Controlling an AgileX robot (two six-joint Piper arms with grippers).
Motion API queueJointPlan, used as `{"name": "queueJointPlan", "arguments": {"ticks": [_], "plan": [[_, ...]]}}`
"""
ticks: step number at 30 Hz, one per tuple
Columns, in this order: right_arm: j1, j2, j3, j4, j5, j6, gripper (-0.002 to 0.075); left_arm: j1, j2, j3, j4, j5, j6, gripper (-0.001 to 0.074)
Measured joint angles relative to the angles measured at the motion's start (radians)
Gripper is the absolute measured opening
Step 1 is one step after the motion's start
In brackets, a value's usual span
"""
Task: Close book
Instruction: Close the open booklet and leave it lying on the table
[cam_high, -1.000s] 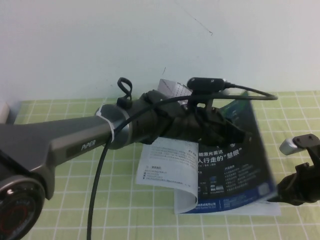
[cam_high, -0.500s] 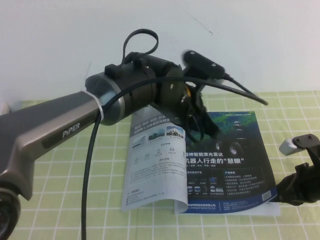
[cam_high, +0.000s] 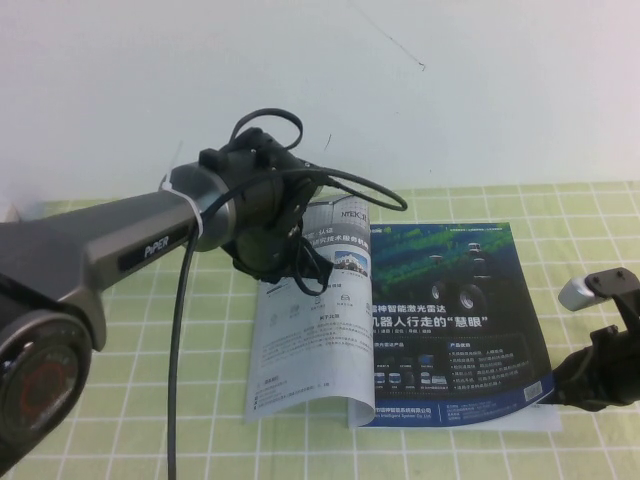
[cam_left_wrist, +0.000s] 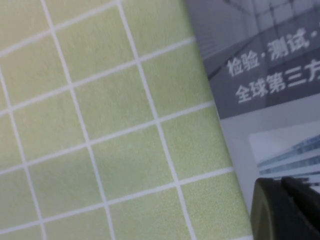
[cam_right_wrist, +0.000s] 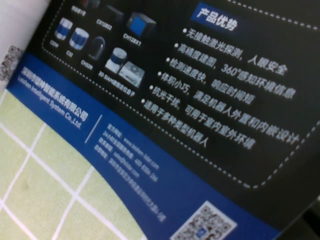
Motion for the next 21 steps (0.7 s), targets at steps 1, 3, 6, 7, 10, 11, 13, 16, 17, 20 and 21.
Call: {"name": "queueJointPlan", "arguments": {"ticks": [1, 3, 6, 7, 10, 11, 13, 16, 17, 20, 21], "plan": [[0.0, 0.0, 0.0, 0.0, 0.0, 0.0, -0.0001, 0.0, 0.011, 0.0, 0.0, 0.0, -0.012, -0.0004], [0.0, 0.0, 0.0, 0.0, 0.0, 0.0, -0.0001, 0.0, 0.038, 0.0, 0.001, 0.0, -0.042, -0.0004], [0.0, 0.0, 0.0, 0.0, 0.0, 0.0, -0.0001, 0.002, 0.07, 0.0, -0.002, 0.001, -0.094, -0.0004], [0.0, 0.0, 0.0, 0.0, 0.001, 0.0, -0.0001, 0.002, 0.079, 0.0, -0.012, 0.001, -0.1, -0.0004], [0.0, 0.0, 0.0, 0.004, 0.001, 0.0, -0.0001, 0.002, 0.09, 0.0, -0.111, -0.006, -0.086, -0.0004], [0.0, 0.0, 0.0, 0.004, 0.001, 0.0, -0.0001, 0.002, 0.09, 0.0, -0.167, -0.019, -0.058, -0.0004], [0.0, 0.001, 0.0, 0.009, 0.002, 0.0, -0.0001, 0.002, 0.088, 0.0, -0.297, -0.048, 0.019, -0.0004], [0.0, 0.001, 0.0, 0.017, 0.002, 0.0, -0.0001, 0.0, 0.085, 0.0, -0.556, -0.109, 0.197, -0.0004], [0.0, 0.001, 0.0, 0.018, 0.002, 0.0, -0.0001, -0.005, 0.085, 0.0, -0.655, -0.132, 0.267, -0.0004], [0.0, 0.001, 0.002, 0.023, 0.002, -0.002, -0.0001, -0.019, 0.079, 0.0, -0.959, -0.186, 0.507, -0.0004], [0.0, 0.002, 0.002, 0.023, 0.002, -0.004, -0.0001, -0.021, 0.079, 0.0, -1.074, -0.194, 0.608, -0.0004]]}}
